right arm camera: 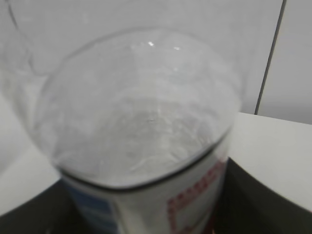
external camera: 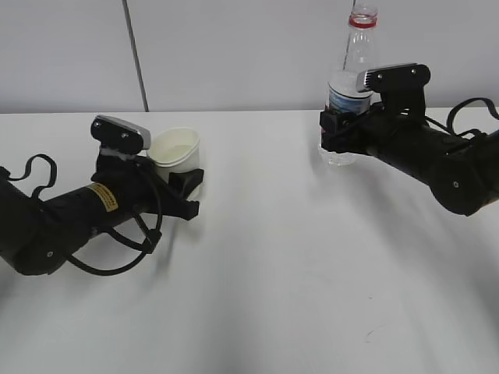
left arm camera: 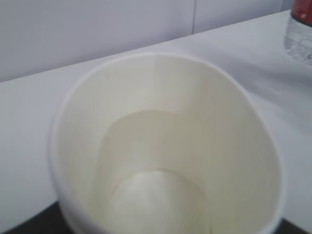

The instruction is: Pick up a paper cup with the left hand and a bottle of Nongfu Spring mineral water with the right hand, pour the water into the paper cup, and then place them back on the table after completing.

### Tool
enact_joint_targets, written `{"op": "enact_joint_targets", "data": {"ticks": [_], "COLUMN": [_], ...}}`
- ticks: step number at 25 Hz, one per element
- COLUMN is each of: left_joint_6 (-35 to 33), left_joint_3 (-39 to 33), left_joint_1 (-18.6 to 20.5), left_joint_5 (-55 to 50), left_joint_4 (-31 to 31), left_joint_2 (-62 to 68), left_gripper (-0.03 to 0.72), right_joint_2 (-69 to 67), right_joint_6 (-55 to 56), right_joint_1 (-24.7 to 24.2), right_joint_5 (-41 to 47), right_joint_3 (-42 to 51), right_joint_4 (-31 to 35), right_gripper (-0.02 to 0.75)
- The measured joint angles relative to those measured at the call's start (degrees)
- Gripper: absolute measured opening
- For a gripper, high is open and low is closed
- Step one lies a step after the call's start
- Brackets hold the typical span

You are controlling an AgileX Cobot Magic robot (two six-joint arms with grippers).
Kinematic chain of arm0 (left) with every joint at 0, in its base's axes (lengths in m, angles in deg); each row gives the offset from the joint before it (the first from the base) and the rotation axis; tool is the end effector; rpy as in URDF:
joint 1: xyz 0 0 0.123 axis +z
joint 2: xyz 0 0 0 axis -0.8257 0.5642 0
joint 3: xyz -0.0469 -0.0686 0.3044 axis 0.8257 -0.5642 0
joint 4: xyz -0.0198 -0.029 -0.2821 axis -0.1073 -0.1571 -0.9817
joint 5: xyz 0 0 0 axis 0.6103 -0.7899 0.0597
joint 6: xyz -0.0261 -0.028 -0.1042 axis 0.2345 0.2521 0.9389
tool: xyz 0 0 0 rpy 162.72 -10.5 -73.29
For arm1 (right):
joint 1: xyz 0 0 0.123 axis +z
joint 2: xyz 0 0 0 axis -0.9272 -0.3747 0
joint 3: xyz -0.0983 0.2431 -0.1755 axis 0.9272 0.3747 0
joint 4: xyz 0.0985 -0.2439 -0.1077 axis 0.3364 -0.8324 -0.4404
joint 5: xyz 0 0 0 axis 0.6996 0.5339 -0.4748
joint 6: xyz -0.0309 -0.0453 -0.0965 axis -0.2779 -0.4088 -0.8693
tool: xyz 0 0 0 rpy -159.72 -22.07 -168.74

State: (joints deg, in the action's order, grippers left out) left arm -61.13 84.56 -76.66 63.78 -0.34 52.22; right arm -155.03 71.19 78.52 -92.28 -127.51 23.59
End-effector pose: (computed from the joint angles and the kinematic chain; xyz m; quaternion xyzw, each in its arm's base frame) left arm 0.3769 -0.1744 0.0890 0.2442 0.7556 -0.1891 0.5777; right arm 0.4453 0.0934 0.1515 -0.1063 0.7731 0.0906 0.6187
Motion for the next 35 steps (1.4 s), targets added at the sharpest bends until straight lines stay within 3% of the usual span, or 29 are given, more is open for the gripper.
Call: {"op": "enact_joint_targets", "data": {"ticks": [14, 35], "left_joint_6": [-1.09, -1.35], "left_joint_3": [0.00, 0.36], "left_joint_1": [8.90, 9.41], "left_joint_5": [0.84, 10.30], "left_joint_4": [-3.75, -4.61], "left_joint_2": [1.06, 9.21], "left_gripper": [0.367, 0.366], "right_joint_2": [0.00, 0.00], "right_joint_6": [0.25, 0.29], "right_joint_1": [0.00, 0.00], "right_joint_5": [0.00, 0.00], "right_joint_3": [0.00, 0.00], "right_joint_4": [0.00, -2.40], "right_gripper": [0.440, 0.440]}}
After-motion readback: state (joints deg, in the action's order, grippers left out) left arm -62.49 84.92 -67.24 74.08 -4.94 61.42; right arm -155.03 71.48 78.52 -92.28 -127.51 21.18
